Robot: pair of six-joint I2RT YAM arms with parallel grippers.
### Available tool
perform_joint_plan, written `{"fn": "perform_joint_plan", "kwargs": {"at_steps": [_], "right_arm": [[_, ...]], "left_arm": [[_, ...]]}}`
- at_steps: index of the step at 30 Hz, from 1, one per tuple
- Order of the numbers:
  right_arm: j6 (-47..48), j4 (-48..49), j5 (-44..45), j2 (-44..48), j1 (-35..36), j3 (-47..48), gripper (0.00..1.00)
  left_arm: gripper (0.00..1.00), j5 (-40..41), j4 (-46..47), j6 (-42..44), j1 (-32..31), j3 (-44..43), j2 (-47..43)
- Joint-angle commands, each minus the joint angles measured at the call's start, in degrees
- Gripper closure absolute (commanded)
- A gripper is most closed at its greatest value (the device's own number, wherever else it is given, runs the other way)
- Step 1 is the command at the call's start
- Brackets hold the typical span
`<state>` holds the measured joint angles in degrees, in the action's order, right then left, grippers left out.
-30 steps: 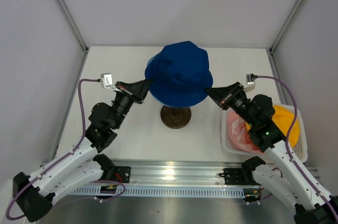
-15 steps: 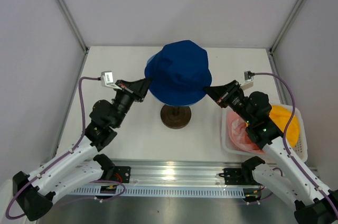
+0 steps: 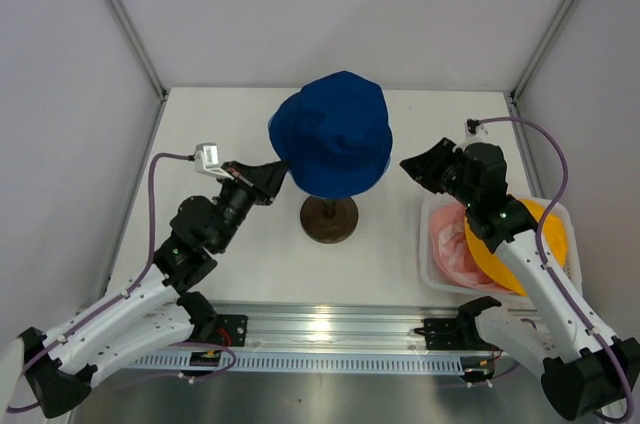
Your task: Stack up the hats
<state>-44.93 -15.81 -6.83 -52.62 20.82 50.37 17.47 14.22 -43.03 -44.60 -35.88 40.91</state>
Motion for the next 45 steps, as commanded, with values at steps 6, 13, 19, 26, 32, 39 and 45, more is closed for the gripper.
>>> {"fn": "perform_joint_plan", "kwargs": {"at_steps": [6, 13, 19, 26, 32, 39, 45], "right_arm": [[11.4, -9.0, 0.1, -3.7, -7.8, 11.5, 0.47], [15.5, -23.3, 9.2, 2.1, -20.1, 12.7, 0.04], [17.3, -38.8, 9.6, -1.3, -35.6, 16.2, 0.01], [9.3, -40.4, 13.8, -0.7, -48.7, 12.3, 0.00], [9.4, -44.0, 25.9, 2.0, -48.8, 10.6, 0.01], [10.5, -34.1, 21.9, 2.4, -48.9, 1.9, 0.01], [12.2, -25.3, 15.9, -1.6, -48.9, -2.0, 0.11]], "left_arm": [[0.66, 3.7, -10.0, 7.1, -2.0, -4.9, -1.4], [0.12, 9.0, -13.8, 11.7, -2.0, -4.6, -12.3], [0.01, 11.4, -21.8, 15.7, -2.0, -4.2, -19.6], [0.01, 13.6, -28.5, 16.0, -2.0, -5.4, -17.5], [0.00, 11.5, -27.3, 15.7, -2.0, -5.1, -16.3], [0.01, 11.3, -25.3, 16.1, -2.0, -3.4, -17.8], [0.00, 10.9, -24.0, 17.2, -2.0, -2.4, -19.0]]}}
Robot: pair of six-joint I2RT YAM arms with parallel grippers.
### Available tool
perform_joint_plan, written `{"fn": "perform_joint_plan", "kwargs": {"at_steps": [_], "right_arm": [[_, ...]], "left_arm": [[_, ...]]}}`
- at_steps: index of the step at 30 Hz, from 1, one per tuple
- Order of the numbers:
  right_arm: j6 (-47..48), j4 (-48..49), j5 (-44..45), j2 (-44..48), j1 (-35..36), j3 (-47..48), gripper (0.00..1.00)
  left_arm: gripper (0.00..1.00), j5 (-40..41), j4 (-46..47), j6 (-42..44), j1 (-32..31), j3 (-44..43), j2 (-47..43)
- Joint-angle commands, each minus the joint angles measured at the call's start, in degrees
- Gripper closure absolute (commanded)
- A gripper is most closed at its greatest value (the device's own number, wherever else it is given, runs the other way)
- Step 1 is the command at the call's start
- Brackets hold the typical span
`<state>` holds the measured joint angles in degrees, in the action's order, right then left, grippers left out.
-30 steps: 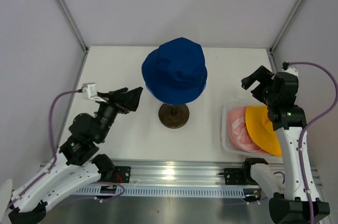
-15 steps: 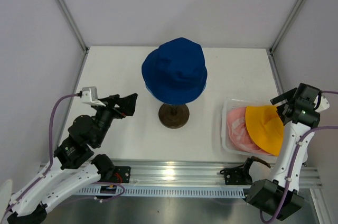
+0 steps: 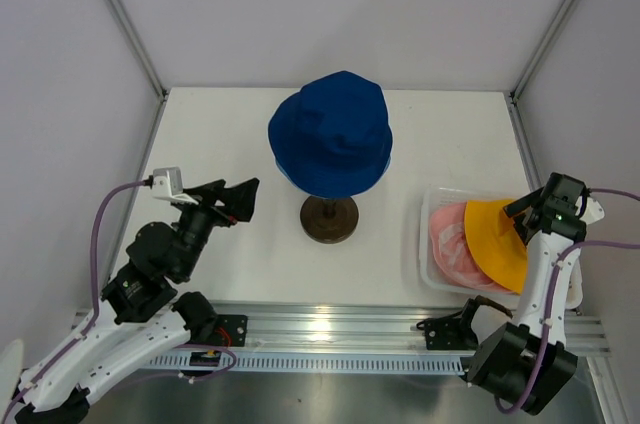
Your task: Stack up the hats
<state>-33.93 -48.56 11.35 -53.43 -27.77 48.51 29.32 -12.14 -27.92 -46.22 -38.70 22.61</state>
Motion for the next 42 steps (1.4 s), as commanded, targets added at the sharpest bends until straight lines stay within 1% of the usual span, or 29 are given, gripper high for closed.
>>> {"fn": "perform_joint_plan", "kwargs": {"at_steps": [1, 2, 4, 5, 6, 8, 9, 13, 16, 17, 19, 20, 21, 23, 24, 25, 26, 27, 28, 29, 31, 35, 37, 38, 39, 40, 41, 42], "right_arm": [[1.7, 7.9, -2.0, -1.5, -0.3, -0.2, 0.13], [2.1, 8.3, -1.8, -2.7, -0.3, -0.3, 0.14], [3.8, 9.3, -1.6, -4.0, -0.2, -0.5, 0.26], [4.1, 9.6, -1.8, -5.0, -0.3, -0.6, 0.34], [5.0, 9.9, -2.6, -5.4, -0.3, -0.5, 0.56], [5.2, 9.6, -3.2, -5.5, -0.3, -0.1, 0.92], [5.1, 9.1, -3.6, -5.0, -0.2, 0.2, 1.00], [6.0, 6.5, -7.7, -1.2, -0.2, 3.4, 1.00], [6.6, 4.0, -10.7, 3.0, 0.2, 8.7, 1.00], [6.7, 2.7, -12.7, 3.9, 0.3, 12.2, 1.00], [6.5, 0.5, -14.1, 4.5, 1.7, 16.7, 1.00], [6.5, 0.0, -14.9, 4.4, 4.2, 18.7, 1.00], [5.9, 0.4, -16.2, 4.6, 5.3, 21.9, 1.00], [4.5, 3.0, -21.1, 5.3, 6.8, 24.5, 1.00], [3.1, 4.9, -25.9, 5.5, 7.2, 26.6, 1.00], [2.4, 6.7, -28.7, 5.5, 7.5, 27.6, 1.00], [1.7, 10.5, -30.9, 4.6, 7.9, 28.7, 1.00], [1.3, 11.9, -33.0, 3.6, 9.1, 30.4, 1.00], [1.6, 12.8, -35.5, 2.3, 10.0, 34.5, 1.00], [2.0, 13.7, -35.9, -0.8, 11.1, 36.8, 1.00], [3.3, 14.7, -34.8, -3.6, 15.6, 42.2, 1.00], [2.6, 23.7, -33.4, -9.3, 22.4, 46.0, 1.00], [2.8, 24.2, -33.9, -15.4, 25.0, 50.3, 1.00], [3.2, 24.1, -34.7, -17.7, 26.0, 55.9, 1.00], [3.3, 23.9, -37.2, -22.6, 27.0, 59.5, 1.00], [3.6, 23.6, -38.1, -25.2, 29.9, 63.1, 1.00], [4.7, 22.6, -38.8, -27.7, 31.5, 71.0, 1.00], [5.5, 21.7, -39.4, -30.1, 33.2, 75.3, 1.00]], "left_arm": [[0.01, -0.8, 2.6, 2.3, -0.4, 0.5, -0.8], [0.00, -0.8, 2.6, 2.5, -0.4, 0.6, -0.9], [0.01, -0.6, 3.0, 2.9, -0.4, 0.5, -0.8], [0.01, -0.6, 3.1, 3.0, -0.4, 0.5, -0.7], [0.00, -0.6, 3.1, 3.1, -0.4, 0.5, -0.6], [0.00, -0.5, 3.1, 3.1, -0.4, 0.5, -0.4], [0.01, -0.4, 3.1, 3.2, -0.4, 0.5, -0.4], [0.00, -0.3, 3.2, 3.1, -0.4, 0.4, -0.2], [0.00, -0.5, 3.6, 3.2, -0.4, 0.3, 0.3], [0.01, -0.6, 3.6, 3.1, -0.4, 0.0, 0.5], [0.00, -0.9, 3.8, 3.1, -0.4, -0.1, 0.9], [0.00, -1.0, 3.8, 3.1, -0.3, -0.1, 1.1], [0.00, -1.2, 3.8, 3.2, -0.3, -0.3, 1.3], [0.01, -0.8, 3.4, 3.1, -0.3, -0.5, 1.6], [0.01, -0.8, 3.4, 3.1, -0.4, -0.4, 1.6], [0.01, -0.5, 3.4, 3.2, -0.3, -0.5, 1.6], [0.00, -0.1, 3.4, 3.1, -0.3, -0.7, 1.7], [0.01, -0.1, 3.4, 3.1, -0.4, -0.8, 1.8], [0.01, -0.1, 3.3, 3.1, -0.3, -0.9, 1.8], [0.01, -0.2, 3.2, 3.1, -0.3, -1.0, 1.8], [0.00, -0.3, 3.1, 3.0, -0.3, -1.4, 1.8], [0.01, -0.1, 2.7, 3.4, -0.3, -1.7, 1.7], [0.00, 0.6, 2.1, 3.4, -0.3, -2.2, 1.8], [0.01, 1.0, 1.8, 3.4, -0.3, -2.4, 1.9], [0.01, 1.5, 1.5, 3.4, -0.3, -2.7, 2.2], [0.00, 1.7, 1.3, 3.6, -0.3, -3.2, 2.5], [0.01, 1.8, 1.2, 3.5, -0.4, -3.5, 2.9], [0.00, 1.8, 1.2, 3.6, -0.3, -3.8, 3.1]]}}
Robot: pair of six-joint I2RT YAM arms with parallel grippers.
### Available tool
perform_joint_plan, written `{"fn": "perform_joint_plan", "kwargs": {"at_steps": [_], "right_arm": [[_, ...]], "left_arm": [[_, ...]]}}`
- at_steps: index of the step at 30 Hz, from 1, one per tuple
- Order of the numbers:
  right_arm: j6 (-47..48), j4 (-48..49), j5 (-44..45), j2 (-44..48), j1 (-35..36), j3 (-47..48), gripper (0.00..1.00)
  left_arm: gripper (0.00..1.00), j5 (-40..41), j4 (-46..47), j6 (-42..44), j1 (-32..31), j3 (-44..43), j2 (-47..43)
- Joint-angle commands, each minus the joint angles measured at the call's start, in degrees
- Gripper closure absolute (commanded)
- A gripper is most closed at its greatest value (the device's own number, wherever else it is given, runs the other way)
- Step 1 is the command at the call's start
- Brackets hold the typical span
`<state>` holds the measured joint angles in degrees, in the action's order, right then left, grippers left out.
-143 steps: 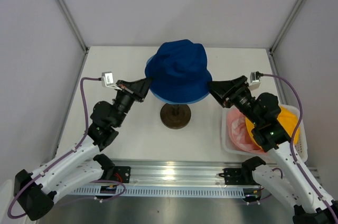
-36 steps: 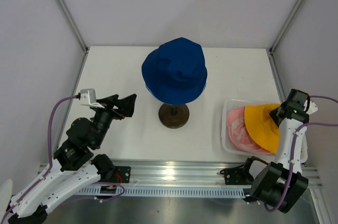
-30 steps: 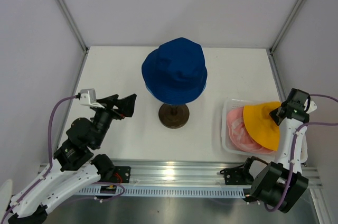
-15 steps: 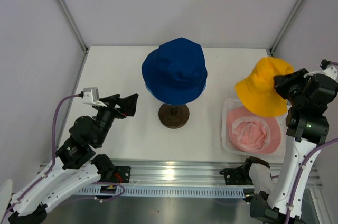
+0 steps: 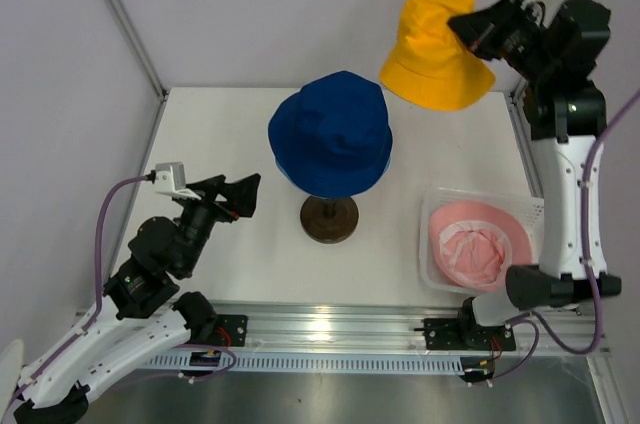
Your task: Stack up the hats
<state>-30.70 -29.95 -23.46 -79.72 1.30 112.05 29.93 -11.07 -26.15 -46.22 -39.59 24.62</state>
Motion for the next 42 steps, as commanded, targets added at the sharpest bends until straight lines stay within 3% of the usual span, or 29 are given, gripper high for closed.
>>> {"fn": "perform_joint_plan", "kwargs": {"at_steps": [1, 2, 4, 5, 10, 18, 25, 35, 42], "right_arm": [[3.2, 1.1, -4.6, -8.6, 7.2, 16.2, 1.00], [4.4, 0.2, -4.6, -10.8, 8.3, 25.4, 1.00], [2.3, 1.3, -4.8, -15.3, 9.4, 34.2, 1.00], [1.1, 3.1, -4.9, -15.6, 9.5, 34.4, 1.00], [-6.0, 16.1, -9.8, -13.3, 10.2, 27.3, 1.00], [-0.8, 6.4, -12.6, -13.5, 20.7, 25.2, 1.00], [4.8, 4.7, -9.4, -6.2, 25.9, 11.8, 1.00], [6.2, 2.0, -6.1, 2.0, 26.3, 0.2, 1.00], [6.4, 2.0, -8.3, 5.5, 26.6, -7.9, 1.00]], "left_arm": [[0.00, 0.9, 0.1, 1.7, -0.3, -3.2, 1.3], [0.00, 0.7, 0.2, 1.6, -0.3, -3.3, 1.7], [0.01, 0.4, -0.1, 1.0, -0.3, -3.6, 1.9], [0.01, 0.1, 0.0, 0.8, -0.3, -3.5, 1.9], [0.01, 0.2, -0.2, -0.2, -0.3, -3.5, 1.8], [0.00, 4.7, -2.6, -0.1, -0.3, -3.5, 0.2], [0.01, 6.5, -2.6, 1.3, -0.3, -3.5, -3.2], [0.00, 6.5, 2.2, 3.4, -0.3, -5.2, -2.3], [0.01, 3.9, 8.4, 4.0, -0.3, -7.6, 2.9]]}}
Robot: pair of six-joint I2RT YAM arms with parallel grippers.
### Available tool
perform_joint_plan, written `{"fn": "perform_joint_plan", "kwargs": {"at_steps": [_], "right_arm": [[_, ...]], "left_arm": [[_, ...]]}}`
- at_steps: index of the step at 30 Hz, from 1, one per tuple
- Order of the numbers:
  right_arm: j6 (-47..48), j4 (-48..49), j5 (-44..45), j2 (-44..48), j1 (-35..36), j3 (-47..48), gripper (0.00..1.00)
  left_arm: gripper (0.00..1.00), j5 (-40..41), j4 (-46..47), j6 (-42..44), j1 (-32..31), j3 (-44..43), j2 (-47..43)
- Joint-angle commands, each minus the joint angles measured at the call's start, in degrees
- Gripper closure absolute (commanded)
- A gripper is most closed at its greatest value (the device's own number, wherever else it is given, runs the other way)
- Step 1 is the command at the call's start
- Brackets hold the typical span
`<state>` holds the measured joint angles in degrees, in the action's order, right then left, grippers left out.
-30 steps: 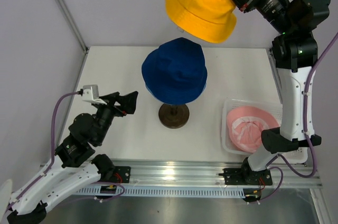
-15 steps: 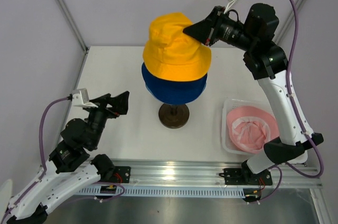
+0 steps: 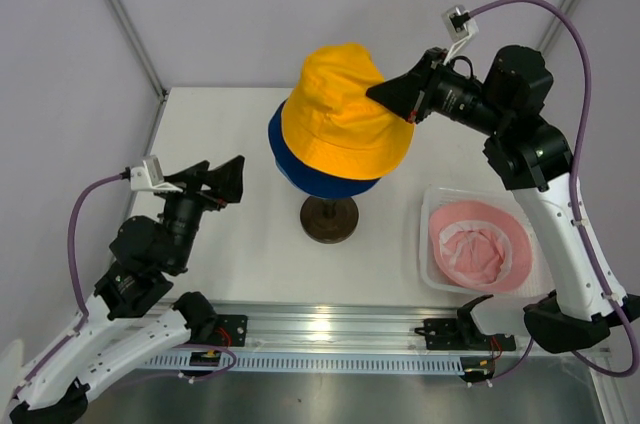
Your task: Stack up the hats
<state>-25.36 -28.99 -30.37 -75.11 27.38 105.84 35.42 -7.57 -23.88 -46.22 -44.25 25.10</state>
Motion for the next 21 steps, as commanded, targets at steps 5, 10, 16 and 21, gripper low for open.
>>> {"fn": "perform_joint_plan", "kwargs": {"at_steps": [5, 10, 16, 21], "right_arm": [[1.5, 1.6, -2.7, 1.9, 1.1, -5.0, 1.00], [2.9, 0.2, -1.3, 1.5, 1.2, -6.0, 0.76], [5.7, -2.5, 8.3, 6.0, 1.1, -5.3, 0.26], [5.5, -2.6, 15.9, 9.7, 0.9, -3.2, 0.04]], "left_arm": [[0.00, -2.4, 7.0, 0.3, -0.3, -6.5, 7.6], [0.01, -6.8, 9.7, -6.7, -0.1, -6.8, 9.3], [0.01, -14.8, 12.0, -12.0, 1.0, -6.3, 8.0], [0.00, -17.3, 12.0, -16.2, 2.6, -7.4, 9.3]]}}
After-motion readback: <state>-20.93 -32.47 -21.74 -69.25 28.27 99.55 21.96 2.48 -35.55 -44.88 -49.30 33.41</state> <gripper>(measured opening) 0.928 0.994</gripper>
